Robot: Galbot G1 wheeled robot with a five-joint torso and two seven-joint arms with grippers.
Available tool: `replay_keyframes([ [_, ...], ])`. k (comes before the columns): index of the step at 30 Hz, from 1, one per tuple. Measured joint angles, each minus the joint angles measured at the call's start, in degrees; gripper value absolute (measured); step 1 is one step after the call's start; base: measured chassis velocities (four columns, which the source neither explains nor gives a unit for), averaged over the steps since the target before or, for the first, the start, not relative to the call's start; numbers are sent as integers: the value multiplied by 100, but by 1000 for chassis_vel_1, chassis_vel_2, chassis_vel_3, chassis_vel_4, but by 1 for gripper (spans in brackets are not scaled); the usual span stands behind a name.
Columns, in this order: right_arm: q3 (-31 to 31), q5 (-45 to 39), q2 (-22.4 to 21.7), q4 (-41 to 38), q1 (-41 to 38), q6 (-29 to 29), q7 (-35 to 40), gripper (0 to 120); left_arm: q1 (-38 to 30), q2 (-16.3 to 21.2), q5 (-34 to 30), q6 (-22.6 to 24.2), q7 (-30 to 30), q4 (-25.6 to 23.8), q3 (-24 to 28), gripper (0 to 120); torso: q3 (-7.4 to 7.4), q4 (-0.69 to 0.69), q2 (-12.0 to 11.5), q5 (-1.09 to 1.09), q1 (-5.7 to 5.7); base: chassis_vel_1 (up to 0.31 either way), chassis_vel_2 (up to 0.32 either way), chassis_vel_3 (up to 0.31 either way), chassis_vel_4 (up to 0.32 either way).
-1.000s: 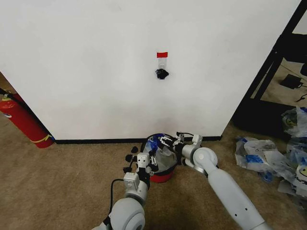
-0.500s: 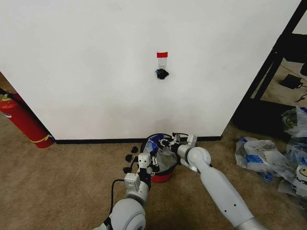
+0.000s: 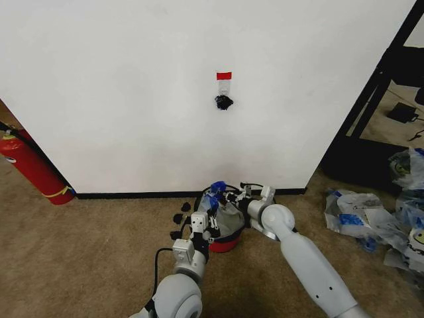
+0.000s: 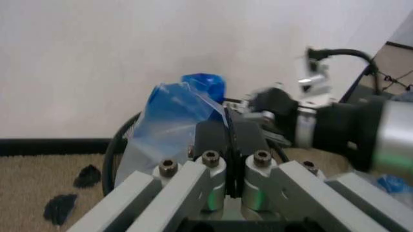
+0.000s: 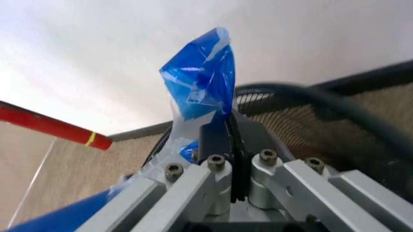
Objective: Pick up the garbage bag from the wall and place it over the trash bin.
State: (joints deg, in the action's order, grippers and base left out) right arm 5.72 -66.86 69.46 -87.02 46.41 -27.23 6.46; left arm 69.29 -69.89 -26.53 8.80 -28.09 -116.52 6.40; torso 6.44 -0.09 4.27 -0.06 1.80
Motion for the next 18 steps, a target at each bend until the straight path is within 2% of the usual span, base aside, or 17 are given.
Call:
replay_keyframes([
  [8,134,-122,-423,-570,199,78,-2,0,-605,-1,-282,57,-113,274,-72,0,0,0,0,0,0,0,0,0,0],
  [13,264,-256,-631,-822,300,151,-2,0,-1128,-56,-430,61,-163,660,-69,0,0,0,0,1,0,0,0,0,0],
  [18,416,-395,-801,-977,391,176,22,0,-1319,-126,-469,-3,-192,945,-81,0,0,0,0,-1,0,0,0,0,0],
])
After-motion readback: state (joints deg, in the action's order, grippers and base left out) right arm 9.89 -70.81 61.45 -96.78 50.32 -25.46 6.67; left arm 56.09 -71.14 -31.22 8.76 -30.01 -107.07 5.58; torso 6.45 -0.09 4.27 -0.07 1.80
